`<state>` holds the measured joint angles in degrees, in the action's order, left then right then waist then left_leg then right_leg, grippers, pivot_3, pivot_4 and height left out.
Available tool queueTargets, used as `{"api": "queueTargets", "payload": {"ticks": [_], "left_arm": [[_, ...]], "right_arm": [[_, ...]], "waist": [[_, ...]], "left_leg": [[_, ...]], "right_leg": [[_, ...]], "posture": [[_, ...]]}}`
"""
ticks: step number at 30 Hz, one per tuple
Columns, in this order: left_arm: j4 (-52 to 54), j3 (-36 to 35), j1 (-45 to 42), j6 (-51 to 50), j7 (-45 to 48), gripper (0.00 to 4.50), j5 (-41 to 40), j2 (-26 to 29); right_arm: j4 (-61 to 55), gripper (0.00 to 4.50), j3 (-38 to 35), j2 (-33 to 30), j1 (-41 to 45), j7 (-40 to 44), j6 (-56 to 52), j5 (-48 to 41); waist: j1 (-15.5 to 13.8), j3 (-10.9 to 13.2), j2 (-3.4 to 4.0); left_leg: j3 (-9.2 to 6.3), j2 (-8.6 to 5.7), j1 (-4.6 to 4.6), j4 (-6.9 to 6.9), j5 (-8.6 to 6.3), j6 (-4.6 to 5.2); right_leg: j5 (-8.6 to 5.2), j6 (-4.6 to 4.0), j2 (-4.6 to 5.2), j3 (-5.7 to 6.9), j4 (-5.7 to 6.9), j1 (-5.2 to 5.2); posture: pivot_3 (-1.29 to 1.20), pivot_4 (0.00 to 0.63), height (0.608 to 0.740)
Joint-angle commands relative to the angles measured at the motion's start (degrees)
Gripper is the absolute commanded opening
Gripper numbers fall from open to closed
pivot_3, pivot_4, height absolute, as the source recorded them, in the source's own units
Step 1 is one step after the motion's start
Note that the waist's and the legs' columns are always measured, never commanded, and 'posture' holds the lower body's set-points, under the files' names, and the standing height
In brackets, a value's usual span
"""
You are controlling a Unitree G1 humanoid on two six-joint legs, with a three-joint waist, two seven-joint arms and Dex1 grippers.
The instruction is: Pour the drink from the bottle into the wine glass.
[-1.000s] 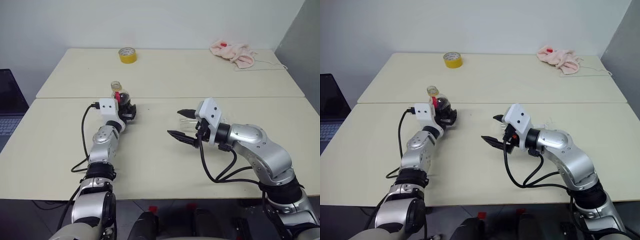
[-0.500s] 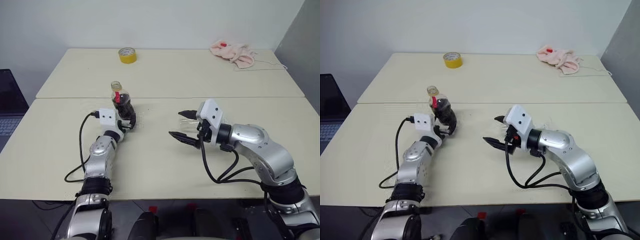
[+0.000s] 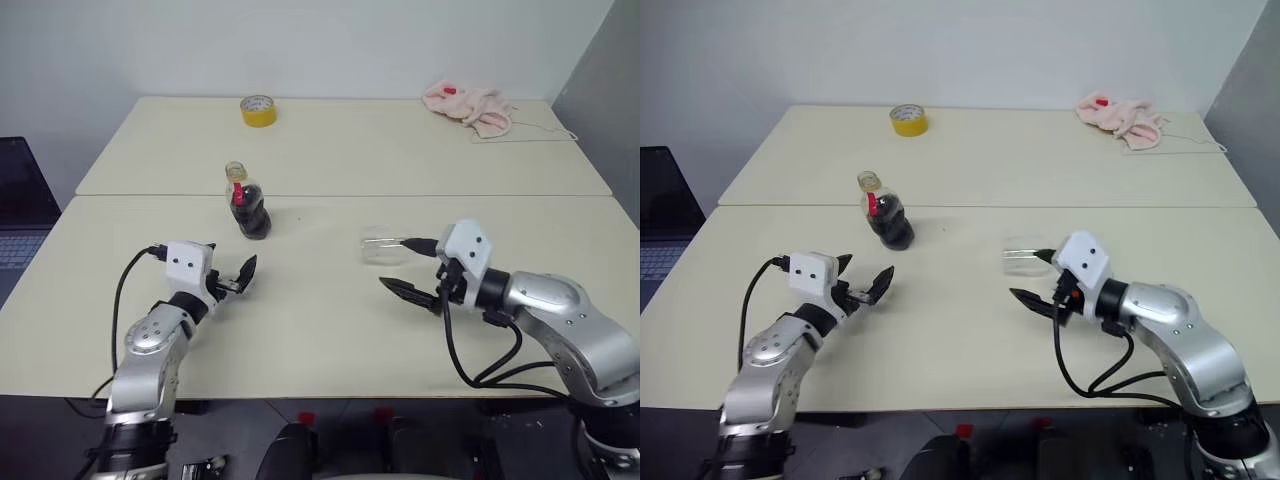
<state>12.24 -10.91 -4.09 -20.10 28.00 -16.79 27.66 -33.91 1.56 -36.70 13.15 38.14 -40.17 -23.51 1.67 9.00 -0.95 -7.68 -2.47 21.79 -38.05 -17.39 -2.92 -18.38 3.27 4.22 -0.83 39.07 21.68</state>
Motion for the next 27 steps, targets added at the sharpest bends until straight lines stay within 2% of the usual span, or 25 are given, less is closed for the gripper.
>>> {"api": "queueTargets", "payload": {"ticks": [1, 7, 16, 21, 27], "left_arm": [[7.3, -0.5, 0.8, -4.0, 5.3, 4.46, -4.9, 3.5], [13.0, -0.7, -2.4, -10.7, 13.7, 4.46, -11.9, 11.6], [14.3, -3.1, -7.5, -13.8, 23.6, 4.46, -16.3, 23.5], [11.9, -5.5, -7.1, -11.4, 30.6, 4.46, -16.3, 29.3], [11.8, -7.4, -7.1, -11.7, 35.2, 4.46, -19.5, 30.9]], "right_arm": [[-3.3, 3.94, -2.9, -0.9, -1.5, -1.4, 1.5, 0.5], [0.8, 3.94, 0.5, -1.0, -4.7, -10.3, 14.6, 17.0], [3.3, 3.94, 7.0, -3.7, -9.3, -13.1, 22.8, 33.6], [5.0, 3.94, 10.7, -2.2, -7.1, -15.8, 20.9, 43.4], [9.4, 3.94, 14.3, 0.0, -3.6, -18.2, 18.8, 54.9]], "waist": [[0.0, 0.0, 0.03], [0.0, 0.0, 0.03], [0.2, 0.0, 0.06], [0.3, 0.0, 0.09], [0.2, 0.0, 0.09]], "left_leg": [[0.01, 0.0, -0.03, 0.0, 0.0, 0.01], [0.05, 0.02, -0.05, 0.04, -0.01, 0.02], [0.09, 0.05, -0.07, 0.09, -0.01, 0.01], [0.1, 0.09, -0.06, 0.12, -0.01, 0.01], [0.11, 0.07, -0.04, 0.11, -0.01, 0.01]], "right_leg": [[0.0, 0.0, 0.0, -0.01, 0.0, -0.03], [-0.01, 0.0, -0.07, -0.02, 0.0, -0.03], [-0.01, -0.01, -0.1, -0.04, 0.0, -0.03], [-0.02, -0.02, -0.16, -0.05, -0.01, 0.0], [-0.02, -0.02, -0.16, -0.06, -0.01, 0.0]], "posture": [[0.0, 0.15, 0.74], [0.0, 0.15, 0.74], [0.0, 0.15, 0.74], [0.0, 0.15, 0.74], [0.0, 0.15, 0.74]]}}
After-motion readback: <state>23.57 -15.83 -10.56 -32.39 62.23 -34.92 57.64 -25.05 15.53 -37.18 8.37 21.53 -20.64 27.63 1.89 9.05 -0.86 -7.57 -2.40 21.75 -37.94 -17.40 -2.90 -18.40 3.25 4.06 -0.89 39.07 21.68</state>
